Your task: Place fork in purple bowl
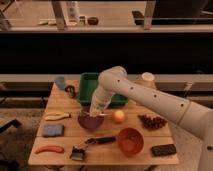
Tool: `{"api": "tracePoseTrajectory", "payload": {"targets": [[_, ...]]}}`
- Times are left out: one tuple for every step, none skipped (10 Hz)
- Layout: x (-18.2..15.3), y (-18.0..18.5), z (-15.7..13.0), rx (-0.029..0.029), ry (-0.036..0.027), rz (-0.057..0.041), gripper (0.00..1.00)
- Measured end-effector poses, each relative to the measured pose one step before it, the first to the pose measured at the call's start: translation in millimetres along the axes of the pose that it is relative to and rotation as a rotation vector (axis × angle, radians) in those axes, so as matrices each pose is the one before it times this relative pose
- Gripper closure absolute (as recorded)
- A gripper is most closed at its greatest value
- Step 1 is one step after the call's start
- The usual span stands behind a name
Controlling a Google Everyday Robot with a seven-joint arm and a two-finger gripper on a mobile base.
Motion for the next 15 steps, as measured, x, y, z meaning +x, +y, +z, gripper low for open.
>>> {"api": "tracePoseTrajectory", "payload": {"targets": [[1.01,0.59,4.55,-0.00993,0.01285,-0.00548,0.99],[1.38,0.61,3.12,-0.00674,0.01341,-0.00476,0.99],[2.79,0.21,2.74,-0.0043,0.01081,0.00263,0.99],[2.13,-1.16,2.5,0.00075,0.00569,0.00401,0.99],[1.45,-1.86,1.03,0.00264,0.00183,0.0038,0.98],[2.42,-4.92,1.2,0.00349,-0.00087,0.0021,0.89],[-0.33,-1.69,0.26,0.00424,0.00623,-0.00436,0.8],[-0.79,-1.44,0.53,0.00326,0.0063,-0.00291,0.71],[1.25,-6.23,0.77,0.00615,0.00765,0.01054,0.6],[1.31,-5.12,1.21,0.00054,0.00885,0.00865,0.49],[-0.51,-1.89,1.57,0.00016,0.00563,0.00486,0.41],[0.32,-1.38,1.92,-0.00058,0.01325,0.00819,0.29],[1.09,-1.45,0.81,0.00203,0.00498,0.0066,0.22],[1.75,-1.04,0.29,0.00182,0.00307,0.00608,0.2],[1.92,-0.91,0.46,0.00119,0.00264,0.00722,0.2]]}}
